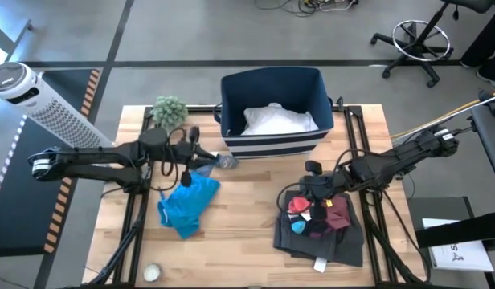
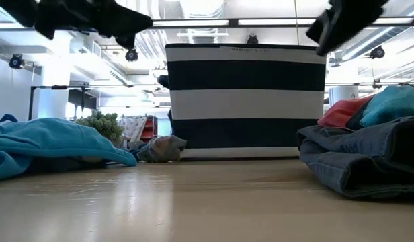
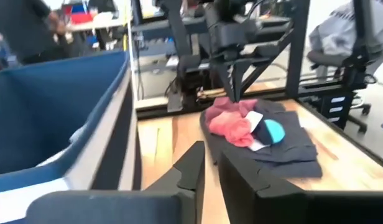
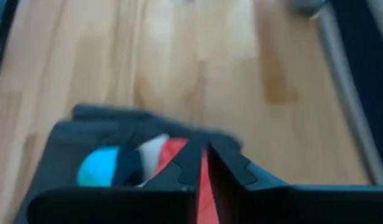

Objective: Sort clothes
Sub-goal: Put the pink pair of socks into the blue laundry bin

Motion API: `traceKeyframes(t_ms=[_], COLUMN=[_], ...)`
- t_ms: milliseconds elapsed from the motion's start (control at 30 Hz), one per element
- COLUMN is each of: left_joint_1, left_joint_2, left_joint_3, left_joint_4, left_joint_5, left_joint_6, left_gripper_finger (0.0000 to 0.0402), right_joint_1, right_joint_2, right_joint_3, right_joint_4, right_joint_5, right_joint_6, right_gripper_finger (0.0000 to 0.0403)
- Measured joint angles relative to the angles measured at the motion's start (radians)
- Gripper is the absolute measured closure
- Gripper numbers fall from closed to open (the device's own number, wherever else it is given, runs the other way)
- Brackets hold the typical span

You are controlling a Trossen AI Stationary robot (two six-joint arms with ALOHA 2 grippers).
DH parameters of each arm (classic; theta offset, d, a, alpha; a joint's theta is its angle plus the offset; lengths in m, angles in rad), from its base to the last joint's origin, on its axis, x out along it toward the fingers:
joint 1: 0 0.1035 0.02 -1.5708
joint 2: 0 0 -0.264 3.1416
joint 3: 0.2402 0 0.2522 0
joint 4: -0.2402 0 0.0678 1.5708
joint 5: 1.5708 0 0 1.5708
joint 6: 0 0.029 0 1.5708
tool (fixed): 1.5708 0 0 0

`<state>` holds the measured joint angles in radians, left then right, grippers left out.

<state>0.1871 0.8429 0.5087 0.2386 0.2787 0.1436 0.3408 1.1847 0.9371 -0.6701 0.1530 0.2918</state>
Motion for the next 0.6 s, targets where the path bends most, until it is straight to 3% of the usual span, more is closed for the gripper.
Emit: traceKeyframes(t_ms=[133,400,600], left_joint_1=[-0.034,-0.060,-0.060], left_joint_2=[0.015,0.051,0.058], left_joint_3=[-0.074,-0.113,-0.111], left_joint_4=[0.116,0.181,0.207], left_joint_5=[0.000,0.000,-0.006], left_joint_6=[0.013,-0.003,-0.007], left_gripper_finger=[0.0338,0.0254,0.0193], right_joint_1=[0.006,0.006,0.005], right_joint_2=[0.014,0.053,0.117], right_joint_3=[0.000,0.000,0.000], right_joint_4=[-0.091,-0.139,-0.147], right_joint_5=[-0.006,-0.004,-0.009], right_joint_6=[0.050,0.130,0.101], right_gripper_finger=[0.0330,0.0201,0.0142])
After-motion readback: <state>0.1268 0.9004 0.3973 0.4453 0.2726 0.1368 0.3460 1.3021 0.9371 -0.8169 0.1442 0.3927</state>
